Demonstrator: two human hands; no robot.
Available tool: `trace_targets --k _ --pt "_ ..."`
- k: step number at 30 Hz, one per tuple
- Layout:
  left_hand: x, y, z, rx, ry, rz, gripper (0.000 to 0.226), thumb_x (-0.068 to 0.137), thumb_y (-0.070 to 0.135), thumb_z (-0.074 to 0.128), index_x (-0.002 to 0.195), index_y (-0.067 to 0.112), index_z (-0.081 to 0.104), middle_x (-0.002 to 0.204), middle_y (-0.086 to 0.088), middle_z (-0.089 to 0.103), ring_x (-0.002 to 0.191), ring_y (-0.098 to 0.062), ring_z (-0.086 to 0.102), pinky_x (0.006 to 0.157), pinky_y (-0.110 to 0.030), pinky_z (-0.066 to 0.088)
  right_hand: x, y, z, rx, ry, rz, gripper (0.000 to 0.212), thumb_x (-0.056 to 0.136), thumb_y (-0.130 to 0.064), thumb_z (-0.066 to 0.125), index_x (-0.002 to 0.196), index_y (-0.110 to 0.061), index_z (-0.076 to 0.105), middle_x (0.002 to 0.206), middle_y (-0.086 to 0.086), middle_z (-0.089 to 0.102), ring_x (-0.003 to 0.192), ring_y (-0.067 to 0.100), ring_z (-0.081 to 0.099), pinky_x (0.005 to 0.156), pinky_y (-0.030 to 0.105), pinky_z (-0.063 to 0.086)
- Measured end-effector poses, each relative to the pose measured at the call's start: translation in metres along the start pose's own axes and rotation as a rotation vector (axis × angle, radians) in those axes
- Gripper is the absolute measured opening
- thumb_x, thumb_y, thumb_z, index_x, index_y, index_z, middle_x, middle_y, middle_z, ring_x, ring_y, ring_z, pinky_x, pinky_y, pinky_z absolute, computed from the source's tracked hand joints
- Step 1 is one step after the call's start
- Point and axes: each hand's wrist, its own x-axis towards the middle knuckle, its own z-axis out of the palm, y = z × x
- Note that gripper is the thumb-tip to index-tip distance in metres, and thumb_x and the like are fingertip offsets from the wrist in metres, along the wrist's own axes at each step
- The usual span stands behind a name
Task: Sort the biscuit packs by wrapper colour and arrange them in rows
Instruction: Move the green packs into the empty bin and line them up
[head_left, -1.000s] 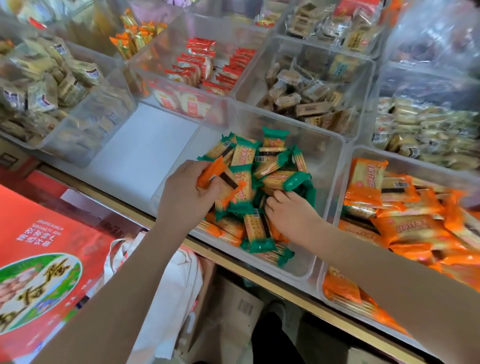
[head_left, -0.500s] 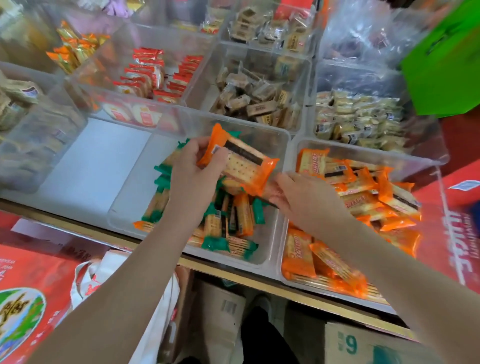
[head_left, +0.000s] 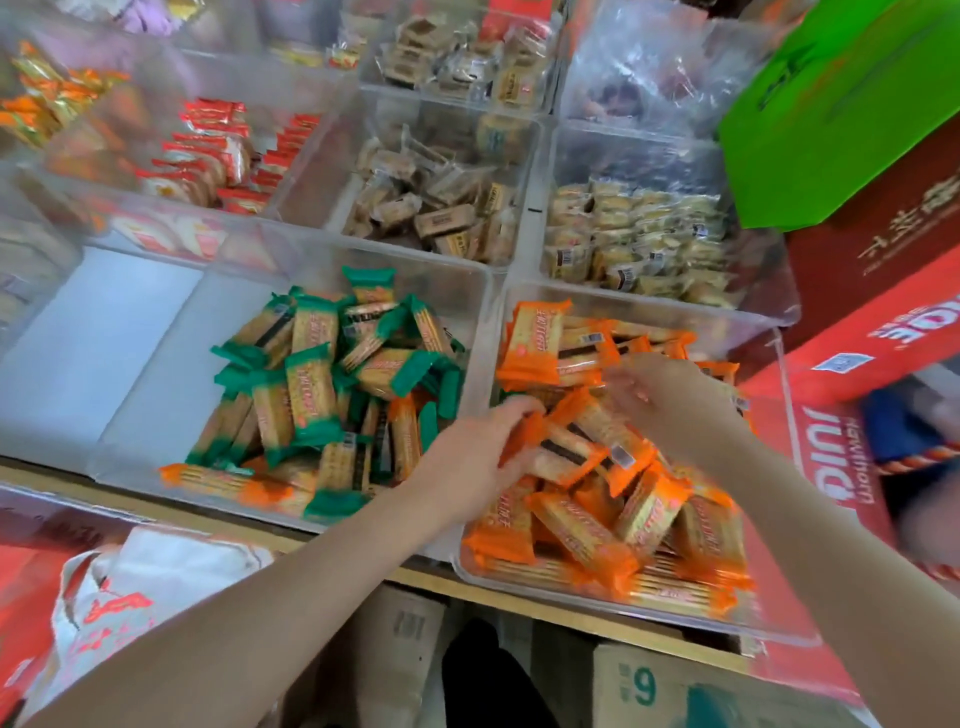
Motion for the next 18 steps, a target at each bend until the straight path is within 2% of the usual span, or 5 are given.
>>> trace_targets --k 4,7,9,13,18 --pt "0.0 -0.015 0.007 0.39 0.058 0.254 0.033 0.072 0.01 0.075 0.104 0.01 0.066 0.108 -0.007 0.063 0.106 -0.026 0.059 0.087 -0.043 0.051 0.009 -0.024 0.001 0.117 0.016 -0.193 0.023 0.095 -0.021 0.049 0.111 -0.014 0.065 0.102 -0.003 0.065 0.093 0.01 0.059 0.071 0.015 0.042" --pt "-0.013 -0.03 -0.002 0.275 0.112 0.107 0.035 0.084 0.018 0.065 0.118 0.01 0.06 0.122 -0.007 0.054 0.118 -0.024 0.048 0.1 -0.035 0.04 0.014 -0.045 0.007 0.156 0.003 -0.281 0.02 0.094 -0.02 0.051 0.107 -0.016 0.065 0.097 -0.004 0.064 0.09 0.013 0.06 0.076 0.024 0.048" --pt "-0.027 -0.042 -0.015 0.238 0.228 0.048 0.031 0.086 0.018 0.062 0.116 0.01 0.061 0.118 -0.006 0.056 0.112 -0.023 0.051 0.096 -0.028 0.037 0.017 -0.063 0.012 0.197 0.0 -0.33 0.02 0.094 -0.02 0.051 0.108 -0.016 0.065 0.1 -0.002 0.065 0.09 0.012 0.059 0.078 0.029 0.05" --pt "-0.064 -0.081 -0.052 0.291 0.328 -0.224 0.028 0.086 0.012 0.063 0.114 0.009 0.061 0.112 -0.008 0.059 0.105 -0.024 0.055 0.088 -0.029 0.04 0.025 -0.104 0.029 0.166 -0.038 -0.462 0.021 0.095 -0.021 0.048 0.109 -0.015 0.063 0.105 0.0 0.062 0.097 0.015 0.055 0.082 0.033 0.049" --pt "-0.1 -0.131 -0.099 0.37 0.072 -0.478 0.033 0.085 0.022 0.065 0.116 0.011 0.06 0.114 -0.005 0.056 0.106 -0.026 0.054 0.083 -0.032 0.04 0.042 -0.147 0.069 -0.254 -0.297 -0.393 0.019 0.096 -0.019 0.043 0.101 -0.012 0.059 0.103 0.006 0.06 0.095 0.023 0.057 0.069 0.035 0.049"
